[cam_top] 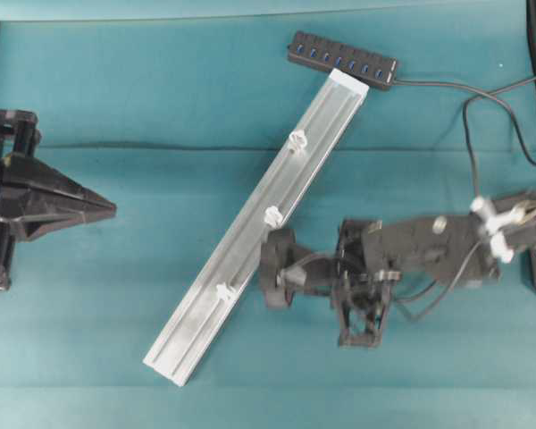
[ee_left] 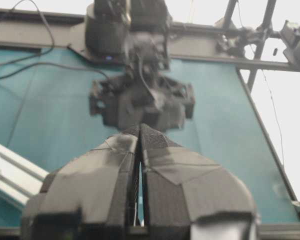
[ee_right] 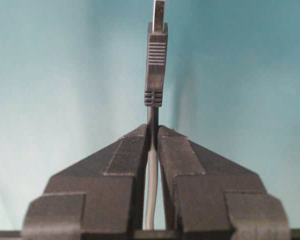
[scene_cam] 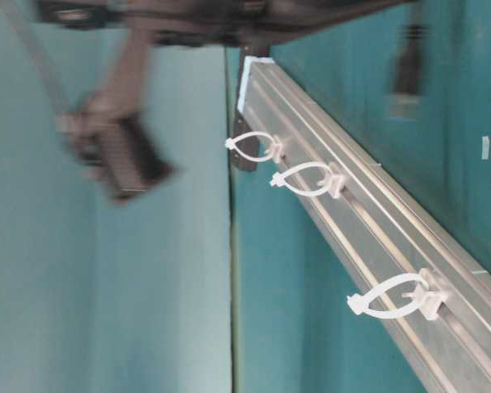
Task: Pass the USB cable through three rings with both arms.
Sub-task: 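Lift the cable and carry it to the rail's far end near the hub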
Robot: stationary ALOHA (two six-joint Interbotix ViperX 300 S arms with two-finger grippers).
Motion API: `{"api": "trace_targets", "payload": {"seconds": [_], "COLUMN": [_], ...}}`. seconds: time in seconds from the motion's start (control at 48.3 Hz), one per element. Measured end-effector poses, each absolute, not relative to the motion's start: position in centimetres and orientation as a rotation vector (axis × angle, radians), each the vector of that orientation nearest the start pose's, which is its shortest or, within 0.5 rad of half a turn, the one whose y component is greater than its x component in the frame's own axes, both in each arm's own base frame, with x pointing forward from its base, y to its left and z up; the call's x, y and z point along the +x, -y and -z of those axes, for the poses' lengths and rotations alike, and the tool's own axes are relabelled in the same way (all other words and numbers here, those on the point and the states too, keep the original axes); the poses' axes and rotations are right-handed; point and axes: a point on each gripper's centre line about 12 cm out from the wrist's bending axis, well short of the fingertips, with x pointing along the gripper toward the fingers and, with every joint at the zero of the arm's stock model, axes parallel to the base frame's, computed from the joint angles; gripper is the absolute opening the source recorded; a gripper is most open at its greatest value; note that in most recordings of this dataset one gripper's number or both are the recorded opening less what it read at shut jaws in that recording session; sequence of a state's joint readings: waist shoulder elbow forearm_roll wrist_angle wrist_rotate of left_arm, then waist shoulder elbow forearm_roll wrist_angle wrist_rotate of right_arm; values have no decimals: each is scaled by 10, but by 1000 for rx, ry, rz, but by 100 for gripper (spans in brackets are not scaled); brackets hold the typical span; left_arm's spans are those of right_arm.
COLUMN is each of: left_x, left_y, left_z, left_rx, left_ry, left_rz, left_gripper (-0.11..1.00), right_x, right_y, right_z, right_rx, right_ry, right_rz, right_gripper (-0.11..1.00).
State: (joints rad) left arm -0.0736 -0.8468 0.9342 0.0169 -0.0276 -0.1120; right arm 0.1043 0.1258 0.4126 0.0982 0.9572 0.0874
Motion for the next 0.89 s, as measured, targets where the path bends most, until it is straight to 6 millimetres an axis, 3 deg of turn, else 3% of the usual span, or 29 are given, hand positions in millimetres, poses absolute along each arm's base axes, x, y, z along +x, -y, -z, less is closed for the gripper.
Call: {"api": "trace_targets", "payload": {"seconds": [0.332,0.497,0.705,0.891], "left_x": [231,232,234,237], "left_y": [17,17,17,12], "left_z": [-338,-338,-344,-344], "left_rx": [-95,-93,-89,-88], "left_ry": [-56,-51,4,21], "left_rz": [72,72,74,54], "left_gripper": [-2,-2,-2,2], "right_x": [352,340,337,332], "right_y": [4,28,58,105], "right_z": [-227,-256,-277,-282], "right_rx": [54,-24,-105,-250], "right_ry": [-1448,-1491,-1486,-1466], "right_rz": [-19,-10,-20,4], "right_gripper": [12,12,12,12]}}
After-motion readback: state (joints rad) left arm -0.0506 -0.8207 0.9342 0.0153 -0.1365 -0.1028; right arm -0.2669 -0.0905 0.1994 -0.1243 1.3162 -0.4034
